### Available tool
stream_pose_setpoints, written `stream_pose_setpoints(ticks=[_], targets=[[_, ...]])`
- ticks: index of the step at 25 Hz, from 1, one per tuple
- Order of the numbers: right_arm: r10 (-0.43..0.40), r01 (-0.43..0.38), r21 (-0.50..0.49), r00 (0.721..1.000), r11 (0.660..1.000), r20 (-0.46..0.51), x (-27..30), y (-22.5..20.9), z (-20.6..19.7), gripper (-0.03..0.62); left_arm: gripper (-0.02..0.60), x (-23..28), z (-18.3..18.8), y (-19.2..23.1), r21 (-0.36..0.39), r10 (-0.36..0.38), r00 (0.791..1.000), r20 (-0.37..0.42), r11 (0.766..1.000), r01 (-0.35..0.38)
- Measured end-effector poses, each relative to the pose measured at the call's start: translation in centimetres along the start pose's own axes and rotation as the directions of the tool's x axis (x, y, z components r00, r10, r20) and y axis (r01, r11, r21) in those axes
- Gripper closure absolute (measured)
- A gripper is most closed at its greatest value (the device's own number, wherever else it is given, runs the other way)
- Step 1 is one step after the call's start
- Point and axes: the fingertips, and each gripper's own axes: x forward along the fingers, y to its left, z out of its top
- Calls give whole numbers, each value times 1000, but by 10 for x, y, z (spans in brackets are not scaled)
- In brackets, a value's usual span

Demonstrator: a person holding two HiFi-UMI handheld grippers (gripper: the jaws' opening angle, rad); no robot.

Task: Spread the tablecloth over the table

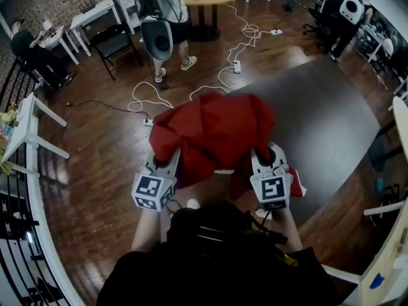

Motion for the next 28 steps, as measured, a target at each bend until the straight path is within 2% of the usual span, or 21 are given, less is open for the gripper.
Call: stream_pose_setpoints(ticks=[4,8,11,14,17,21,23,26,28], targets=[[82,-82,-24,996,996,23,71,42,43,551,541,-15,1,73,-8,67,998,19,998,-67],[215,-210,-61,973,976,84,139,104,92,551,541,-50,-3,148,-31,200,980,8,979,-200],[343,-333,-87,928,939,143,182,146,117,551,541,-75,-8,197,-49,324,946,-8,945,-324],[461,-450,-99,868,888,186,228,176,129,551,541,-91,-13,231,-47,442,896,-33,895,-443],[531,-525,-89,820,846,212,279,190,135,551,541,-86,-16,261,-30,527,848,-54,848,-529],[599,-608,-49,759,792,255,355,183,150,551,541,-47,-4,304,3,607,792,-67,793,-609],[593,-603,-68,750,795,292,394,159,163,551,541,-15,11,324,6,631,774,-49,775,-632],[577,-579,-103,747,809,329,441,112,178,551,541,47,33,349,1,626,780,-24,780,-626],[552,-547,-114,771,829,318,469,76,175,551,541,95,45,361,-4,608,794,-15,794,-608]])
